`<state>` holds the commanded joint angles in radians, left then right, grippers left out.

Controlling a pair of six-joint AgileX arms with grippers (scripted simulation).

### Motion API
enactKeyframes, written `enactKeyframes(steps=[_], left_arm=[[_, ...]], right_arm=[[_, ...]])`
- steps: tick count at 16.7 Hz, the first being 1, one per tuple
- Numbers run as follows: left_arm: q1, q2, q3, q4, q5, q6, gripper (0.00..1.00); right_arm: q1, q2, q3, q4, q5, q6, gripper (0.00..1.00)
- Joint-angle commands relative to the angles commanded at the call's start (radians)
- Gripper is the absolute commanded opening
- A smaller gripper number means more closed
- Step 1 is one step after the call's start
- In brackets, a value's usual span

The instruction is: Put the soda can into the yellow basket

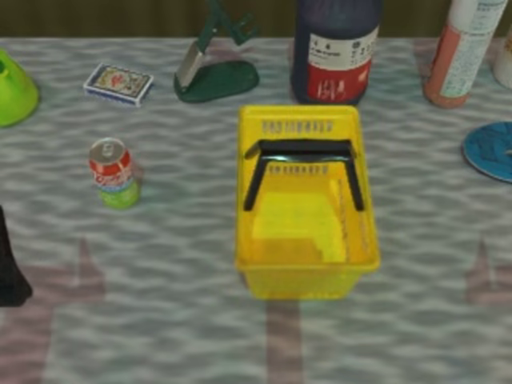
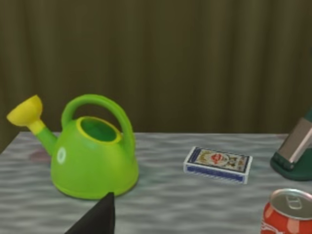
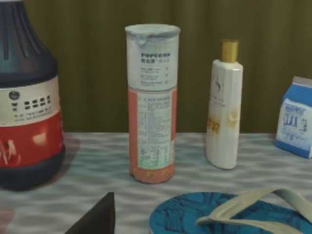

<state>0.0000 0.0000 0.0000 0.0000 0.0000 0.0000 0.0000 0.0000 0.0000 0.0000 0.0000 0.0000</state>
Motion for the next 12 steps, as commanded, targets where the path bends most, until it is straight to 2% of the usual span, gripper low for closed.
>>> enactKeyframes(steps=[6,12], left_arm=[[-0.021,0.103,0.098,-0.068,0.01,0.039,1.0],[-0.072,0.545,0.486,-0.327,0.017,0.175,1.0]], right_arm=[[0.0,0.0,0.0,0.0,0.0,0.0,1.0],[0.0,0.0,0.0,0.0,0.0,0.0,1.0]])
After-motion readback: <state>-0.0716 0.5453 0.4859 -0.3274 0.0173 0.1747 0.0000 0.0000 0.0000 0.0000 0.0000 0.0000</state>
